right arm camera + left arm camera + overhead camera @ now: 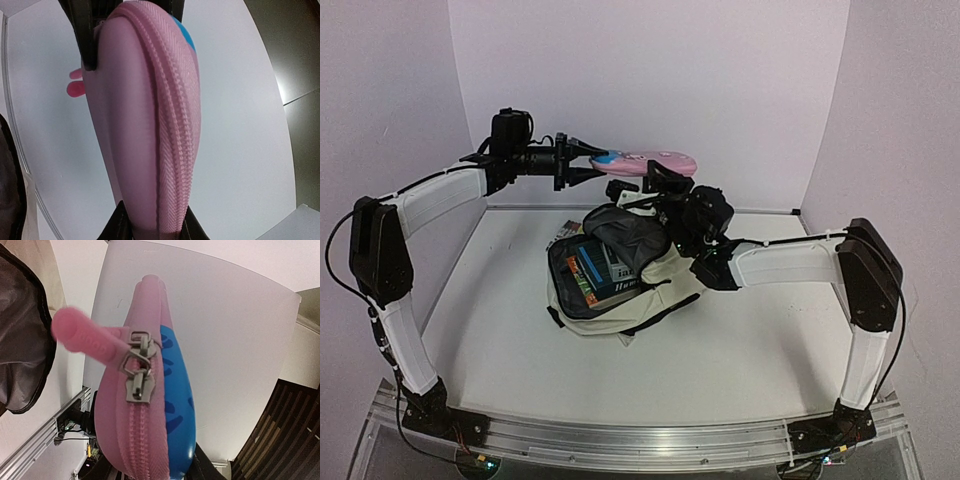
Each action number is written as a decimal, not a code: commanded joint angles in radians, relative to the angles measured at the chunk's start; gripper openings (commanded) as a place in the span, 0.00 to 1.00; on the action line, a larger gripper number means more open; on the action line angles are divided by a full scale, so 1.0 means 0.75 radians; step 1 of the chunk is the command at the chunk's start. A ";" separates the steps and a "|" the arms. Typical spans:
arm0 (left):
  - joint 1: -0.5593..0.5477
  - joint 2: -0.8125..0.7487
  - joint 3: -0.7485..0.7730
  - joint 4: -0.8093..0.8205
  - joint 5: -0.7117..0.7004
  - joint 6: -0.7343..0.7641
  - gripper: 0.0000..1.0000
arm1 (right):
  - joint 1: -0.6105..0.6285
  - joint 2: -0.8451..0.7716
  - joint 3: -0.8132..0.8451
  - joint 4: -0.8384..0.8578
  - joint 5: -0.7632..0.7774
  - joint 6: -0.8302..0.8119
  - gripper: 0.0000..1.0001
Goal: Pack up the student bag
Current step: Place the stationery in the student bag.
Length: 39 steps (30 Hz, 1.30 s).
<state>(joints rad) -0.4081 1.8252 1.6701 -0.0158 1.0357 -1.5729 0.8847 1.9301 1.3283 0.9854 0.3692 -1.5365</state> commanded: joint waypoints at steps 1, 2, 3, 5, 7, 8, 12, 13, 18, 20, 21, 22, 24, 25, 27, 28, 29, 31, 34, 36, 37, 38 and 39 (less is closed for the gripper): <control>0.012 -0.032 -0.024 0.030 0.001 0.071 0.35 | 0.043 -0.036 -0.009 0.138 -0.064 -0.023 0.06; 0.013 -0.038 -0.035 0.036 0.001 0.074 0.32 | 0.048 -0.039 -0.012 0.138 -0.056 -0.018 0.13; 0.014 -0.048 -0.048 0.044 0.000 0.080 0.28 | 0.053 -0.042 -0.014 0.137 -0.046 -0.013 0.23; 0.027 -0.085 -0.084 0.054 -0.016 0.114 0.20 | 0.060 -0.056 -0.023 0.123 -0.025 0.007 0.49; 0.050 -0.138 -0.137 0.042 -0.043 0.178 0.17 | 0.061 -0.100 -0.036 0.031 0.001 0.061 0.72; 0.064 -0.174 -0.166 0.031 -0.054 0.221 0.15 | 0.062 -0.132 -0.039 -0.047 0.019 0.106 0.81; 0.127 -0.314 -0.259 -0.097 -0.068 0.443 0.12 | 0.061 -0.279 -0.011 -0.524 0.102 0.414 0.98; 0.140 -0.351 -0.269 -0.151 -0.070 0.524 0.12 | 0.059 -0.318 0.026 -0.723 0.106 0.545 0.98; 0.171 -0.523 -0.348 -0.492 -0.155 0.892 0.10 | 0.038 -0.478 0.164 -1.574 -0.118 1.128 0.98; 0.171 -0.594 -0.387 -0.601 -0.202 1.019 0.10 | 0.038 -0.513 0.199 -1.777 -0.261 1.306 0.98; 0.172 -0.635 -0.412 -0.634 -0.229 1.064 0.10 | 0.037 -0.517 0.216 -1.858 -0.317 1.390 0.98; 0.172 -0.678 -0.435 -0.673 -0.257 1.113 0.10 | 0.037 -0.515 0.236 -1.935 -0.374 1.478 0.98; 0.172 -0.752 -0.474 -0.751 -0.317 1.208 0.10 | 0.036 -0.493 0.283 -2.068 -0.487 1.630 0.96; 0.172 -0.789 -0.491 -0.784 -0.343 1.255 0.11 | 0.035 -0.477 0.298 -2.107 -0.542 1.712 0.93; 0.171 -0.869 -0.530 -0.847 -0.382 1.321 0.11 | 0.030 -0.432 0.326 -2.160 -0.602 1.853 0.87; 0.172 -0.901 -0.548 -0.869 -0.394 1.350 0.11 | 0.019 -0.411 0.340 -2.179 -0.639 1.928 0.84; 0.172 -0.929 -0.562 -0.901 -0.415 1.373 0.11 | 0.008 -0.387 0.349 -2.189 -0.678 1.993 0.82; 0.171 -0.983 -0.602 -0.949 -0.442 1.414 0.11 | -0.035 -0.353 0.354 -2.186 -0.788 2.129 0.80; 0.171 -1.056 -0.666 -0.993 -0.456 1.471 0.10 | -0.113 -0.290 0.365 -2.173 -0.907 2.293 0.79; 0.172 -1.092 -0.696 -1.018 -0.468 1.504 0.09 | -0.157 -0.245 0.379 -2.161 -0.986 2.384 0.77; 0.172 -1.106 -0.708 -1.031 -0.474 1.523 0.09 | -0.178 -0.217 0.384 -2.155 -1.018 2.435 0.76; 0.172 -1.116 -0.718 -1.042 -0.476 1.539 0.09 | -0.193 -0.192 0.388 -2.145 -1.062 2.475 0.74; 0.171 -1.121 -0.724 -1.048 -0.473 1.553 0.09 | -0.200 -0.175 0.393 -2.134 -1.106 2.499 0.73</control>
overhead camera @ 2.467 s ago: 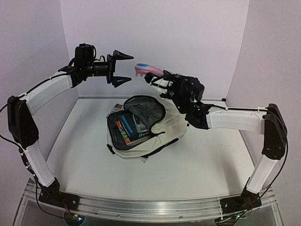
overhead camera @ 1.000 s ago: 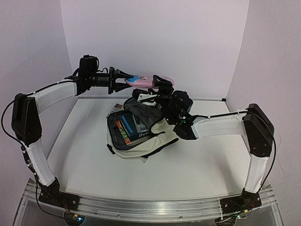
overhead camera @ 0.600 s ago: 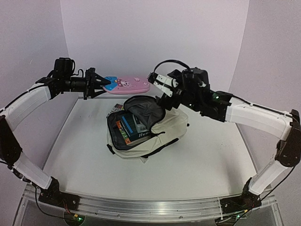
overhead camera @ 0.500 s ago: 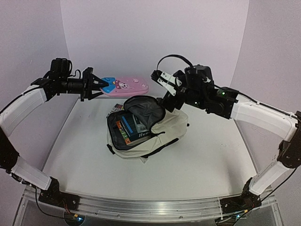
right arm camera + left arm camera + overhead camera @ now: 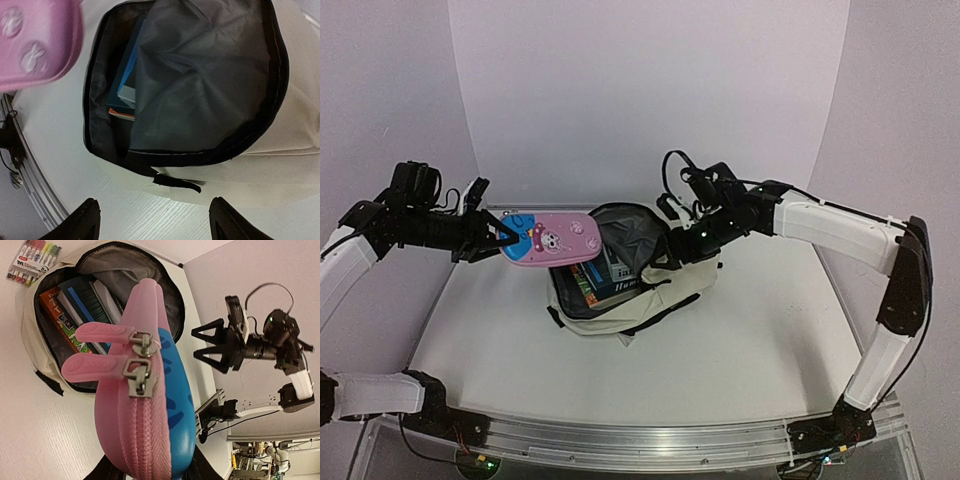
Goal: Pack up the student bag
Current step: Place the stationery in the student bag.
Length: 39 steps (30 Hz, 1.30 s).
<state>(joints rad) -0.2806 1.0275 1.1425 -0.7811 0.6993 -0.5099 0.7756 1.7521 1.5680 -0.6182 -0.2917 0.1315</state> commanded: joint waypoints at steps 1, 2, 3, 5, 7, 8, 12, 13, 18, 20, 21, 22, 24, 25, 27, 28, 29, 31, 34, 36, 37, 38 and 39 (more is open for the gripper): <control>0.000 -0.063 -0.027 -0.035 -0.023 0.152 0.09 | -0.058 0.082 0.080 0.015 -0.258 0.302 0.72; 0.000 -0.067 -0.033 -0.046 -0.022 0.174 0.08 | -0.058 0.101 0.081 0.030 -0.290 0.335 0.71; -0.001 -0.072 -0.036 -0.053 -0.022 0.197 0.08 | -0.059 0.111 0.084 0.053 -0.328 0.363 0.71; -0.001 -0.081 -0.048 -0.066 -0.023 0.236 0.08 | -0.059 0.135 0.084 0.095 -0.390 0.430 0.71; -0.001 -0.095 -0.064 -0.068 -0.012 0.272 0.08 | -0.059 0.158 0.084 0.136 -0.432 0.493 0.71; 0.000 -0.102 -0.072 -0.065 -0.007 0.286 0.08 | -0.060 0.171 0.083 0.152 -0.439 0.514 0.71; 0.000 -0.102 -0.090 -0.076 0.001 0.332 0.07 | -0.065 0.230 0.101 0.196 -0.444 0.569 0.70; 0.000 -0.096 -0.093 -0.080 0.005 0.344 0.07 | -0.065 0.247 0.118 0.207 -0.454 0.579 0.70; -0.003 -0.073 -0.111 -0.069 0.040 0.404 0.07 | -0.072 0.307 0.161 0.227 -0.450 0.638 0.63; -0.003 -0.055 -0.111 -0.055 0.062 0.435 0.07 | -0.085 0.319 0.154 0.235 -0.437 0.674 0.57; -0.003 -0.043 -0.110 -0.047 0.075 0.451 0.07 | -0.094 0.323 0.151 0.238 -0.431 0.689 0.52; -0.005 -0.031 -0.112 -0.036 0.089 0.462 0.07 | -0.102 0.325 0.152 0.240 -0.433 0.695 0.44; -0.011 -0.010 -0.120 -0.011 0.108 0.483 0.07 | -0.119 0.322 0.160 0.242 -0.447 0.693 0.25; -0.018 0.001 -0.125 0.005 0.107 0.491 0.07 | -0.126 0.315 0.163 0.242 -0.455 0.689 0.16; -0.035 0.030 -0.132 0.021 0.095 0.514 0.06 | -0.139 0.287 0.164 0.242 -0.474 0.676 0.02; -0.045 0.041 -0.134 0.027 0.090 0.526 0.06 | -0.142 0.270 0.161 0.242 -0.481 0.667 0.00; -0.055 0.053 -0.137 0.034 0.086 0.537 0.05 | -0.145 0.253 0.157 0.242 -0.486 0.656 0.00; -0.070 0.073 -0.146 0.049 0.080 0.553 0.05 | -0.149 0.215 0.148 0.242 -0.495 0.638 0.00; -0.097 0.114 -0.154 0.067 0.085 0.573 0.04 | -0.155 0.176 0.137 0.242 -0.518 0.619 0.00; -0.125 0.141 -0.159 0.091 0.081 0.584 0.04 | -0.156 0.161 0.130 0.242 -0.529 0.607 0.00; -0.140 0.153 -0.160 0.104 0.072 0.589 0.04 | -0.156 0.158 0.127 0.242 -0.533 0.602 0.00; -0.149 0.165 -0.162 0.118 0.063 0.594 0.04 | -0.157 0.156 0.125 0.241 -0.537 0.601 0.00; -0.157 0.182 -0.166 0.133 0.060 0.599 0.04 | -0.157 0.152 0.123 0.242 -0.548 0.600 0.00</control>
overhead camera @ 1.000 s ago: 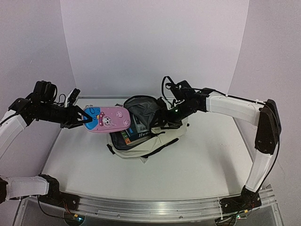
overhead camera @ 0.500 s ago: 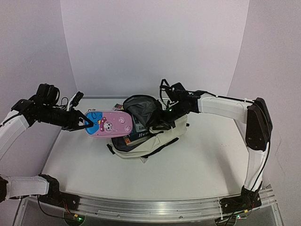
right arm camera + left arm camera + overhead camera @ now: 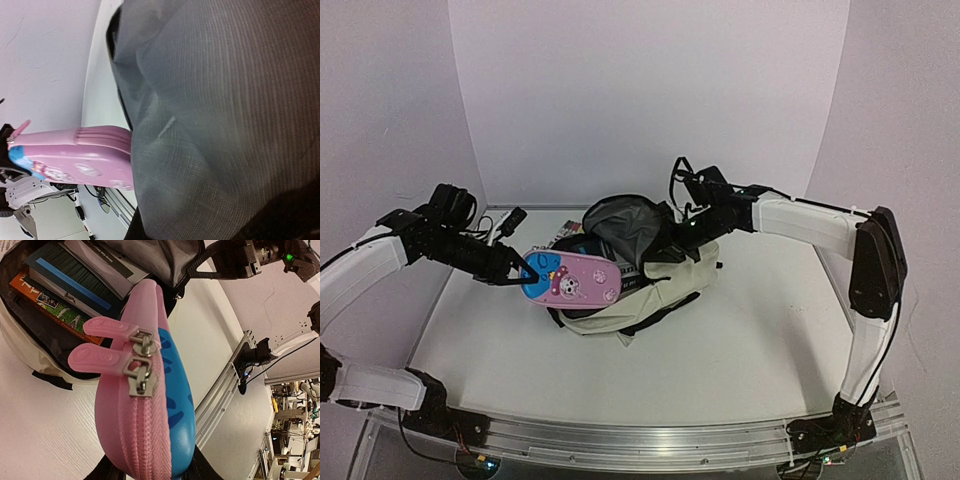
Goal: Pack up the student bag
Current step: Place the stationery in the student bag.
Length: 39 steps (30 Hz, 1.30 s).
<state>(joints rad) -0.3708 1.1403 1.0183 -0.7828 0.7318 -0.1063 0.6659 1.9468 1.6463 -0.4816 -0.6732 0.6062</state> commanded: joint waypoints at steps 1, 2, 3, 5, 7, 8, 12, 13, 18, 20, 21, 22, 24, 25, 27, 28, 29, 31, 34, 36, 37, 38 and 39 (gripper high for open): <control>-0.044 0.045 -0.001 0.149 0.012 0.068 0.03 | -0.010 -0.111 0.018 0.059 -0.050 -0.034 0.00; -0.051 0.059 -0.003 0.163 0.003 0.073 0.03 | -0.010 -0.115 0.018 0.059 -0.060 -0.035 0.00; -0.058 0.069 -0.003 0.182 -0.008 0.075 0.03 | -0.010 -0.119 0.019 0.060 -0.071 -0.034 0.00; -0.067 0.081 -0.008 0.237 -0.030 0.074 0.03 | -0.010 -0.125 0.018 0.060 -0.093 -0.037 0.00; -0.075 0.091 -0.013 0.304 -0.063 0.062 0.02 | -0.010 -0.129 0.016 0.060 -0.120 -0.034 0.00; -0.078 0.096 -0.014 0.339 -0.087 0.058 0.02 | -0.010 -0.132 0.015 0.059 -0.135 -0.033 0.00; -0.084 0.133 -0.007 0.459 -0.150 0.071 0.02 | -0.010 -0.137 0.013 0.057 -0.166 -0.030 0.00; -0.087 0.145 -0.002 0.478 -0.155 0.074 0.02 | -0.010 -0.139 0.013 0.057 -0.171 -0.028 0.00; -0.147 0.244 0.001 0.575 -0.156 0.085 0.04 | -0.010 -0.123 0.036 0.059 -0.184 -0.018 0.00; -0.193 0.276 0.000 0.590 -0.174 0.093 0.05 | -0.010 -0.124 0.039 0.059 -0.186 -0.022 0.00; -0.214 0.289 -0.006 0.606 -0.182 0.089 0.05 | -0.010 -0.127 0.038 0.058 -0.186 -0.026 0.00; -0.236 0.297 -0.018 0.636 -0.193 0.079 0.06 | -0.010 -0.129 0.036 0.057 -0.186 -0.028 0.00; -0.277 0.314 -0.045 0.712 -0.222 0.043 0.10 | -0.010 -0.136 0.027 0.057 -0.184 -0.031 0.00; -0.293 0.326 -0.059 0.749 -0.240 0.021 0.12 | -0.010 -0.138 0.022 0.057 -0.182 -0.032 0.00; -0.336 0.351 -0.084 0.827 -0.315 0.001 0.15 | -0.010 -0.140 0.019 0.057 -0.180 -0.033 0.00; -0.357 0.365 -0.087 0.841 -0.343 -0.001 0.18 | -0.009 -0.141 0.019 0.058 -0.179 -0.032 0.00; -0.371 0.378 -0.087 0.841 -0.369 0.000 0.25 | -0.011 -0.142 0.019 0.058 -0.179 -0.033 0.00; -0.389 0.380 -0.083 0.801 -0.420 0.009 0.32 | -0.013 -0.144 0.020 0.057 -0.176 -0.034 0.00; -0.391 0.330 -0.073 0.680 -0.509 0.039 0.42 | -0.017 -0.153 0.010 0.055 -0.172 -0.037 0.00; -0.391 0.303 -0.078 0.598 -0.542 0.071 0.49 | -0.019 -0.159 0.001 0.055 -0.174 -0.041 0.00; -0.391 0.305 -0.078 0.564 -0.547 0.087 0.49 | -0.018 -0.160 -0.005 0.055 -0.174 -0.041 0.00; -0.391 0.314 -0.076 0.529 -0.544 0.102 0.50 | -0.018 -0.160 -0.008 0.055 -0.175 -0.042 0.00; -0.391 0.330 -0.072 0.494 -0.534 0.116 0.50 | -0.019 -0.159 -0.009 0.055 -0.178 -0.042 0.00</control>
<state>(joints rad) -0.6656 1.4124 0.9512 -0.3048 0.3795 -0.0722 0.6555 1.9036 1.6377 -0.4862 -0.7682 0.5887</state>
